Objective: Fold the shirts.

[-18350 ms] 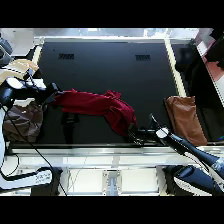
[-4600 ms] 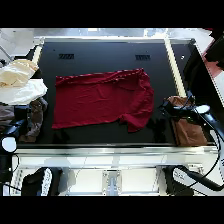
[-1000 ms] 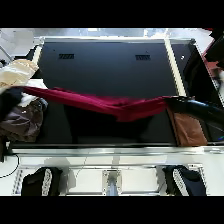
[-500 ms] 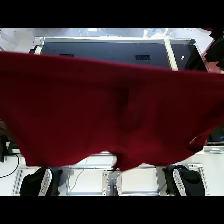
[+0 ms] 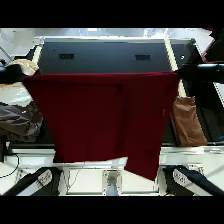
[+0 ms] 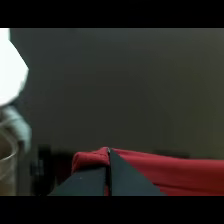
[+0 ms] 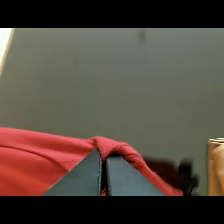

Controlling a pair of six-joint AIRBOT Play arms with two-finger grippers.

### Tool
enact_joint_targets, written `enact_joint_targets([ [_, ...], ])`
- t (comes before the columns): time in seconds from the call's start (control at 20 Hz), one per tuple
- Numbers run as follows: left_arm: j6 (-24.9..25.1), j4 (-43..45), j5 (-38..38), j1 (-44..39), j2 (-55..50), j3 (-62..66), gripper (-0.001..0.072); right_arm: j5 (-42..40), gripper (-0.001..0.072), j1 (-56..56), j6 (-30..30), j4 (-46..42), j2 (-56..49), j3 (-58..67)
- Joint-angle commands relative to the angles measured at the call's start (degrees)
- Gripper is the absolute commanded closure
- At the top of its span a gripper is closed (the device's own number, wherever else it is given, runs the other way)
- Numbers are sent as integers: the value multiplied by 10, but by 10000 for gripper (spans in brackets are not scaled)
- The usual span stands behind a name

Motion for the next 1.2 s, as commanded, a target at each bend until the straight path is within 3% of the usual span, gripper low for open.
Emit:
enact_joint_targets([
  [0.0,-25,33,141,-61,-143,-20,697,-119,704,35,-17,18,-153,-2],
  [0.2,-101,38,279,-81,-259,-14,697,-236,704,57,-15,19,-274,28],
  [0.45,-117,38,313,-81,-263,-8,696,-237,704,50,-11,16,-328,106],
  [0.55,-110,38,276,-81,-233,-8,696,-179,703,37,-11,9,-327,151],
  [0.7,-106,38,175,-83,-189,-8,696,-46,703,25,-7,-56,-324,214],
  [0.85,-95,52,70,-95,-170,-18,697,34,703,26,24,-136,-307,216],
  [1.0,-95,55,63,-116,-152,-88,696,104,703,26,24,-177,-293,198],
  [1.15,-96,55,107,-131,-137,-174,697,113,703,26,23,-184,-256,123],
])
